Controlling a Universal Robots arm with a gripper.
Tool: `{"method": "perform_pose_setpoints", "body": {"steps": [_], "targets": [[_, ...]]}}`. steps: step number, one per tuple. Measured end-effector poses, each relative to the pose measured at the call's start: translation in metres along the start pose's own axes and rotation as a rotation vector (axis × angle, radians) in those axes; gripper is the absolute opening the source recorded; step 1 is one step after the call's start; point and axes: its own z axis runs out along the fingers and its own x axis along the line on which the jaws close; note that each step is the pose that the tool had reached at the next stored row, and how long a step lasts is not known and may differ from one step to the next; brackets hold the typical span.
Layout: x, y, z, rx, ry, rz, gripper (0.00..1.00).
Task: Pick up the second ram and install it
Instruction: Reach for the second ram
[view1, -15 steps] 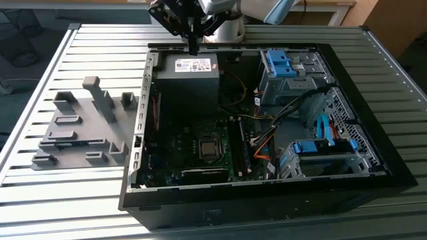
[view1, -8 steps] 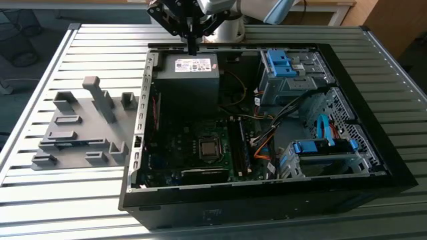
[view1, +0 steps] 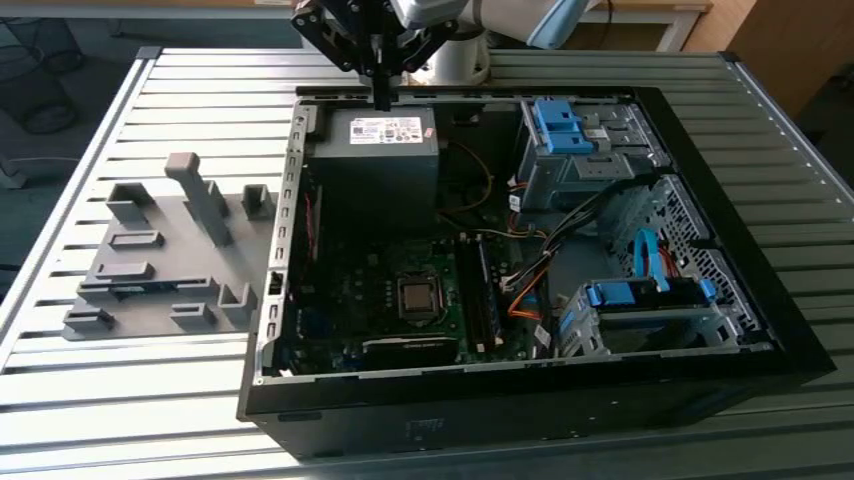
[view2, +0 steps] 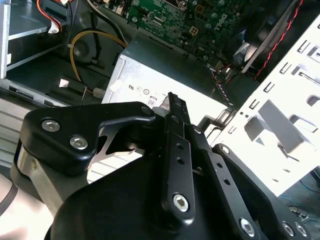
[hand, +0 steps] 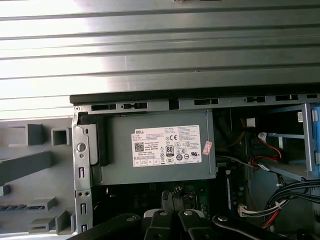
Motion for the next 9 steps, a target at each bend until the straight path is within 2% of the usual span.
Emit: {"method": "perform_pose_setpoints", "body": {"steps": [9], "targets": [[0.0038, -0.0003, -0.0001, 0.0000, 0.0000, 0.000, 0.11]]}}
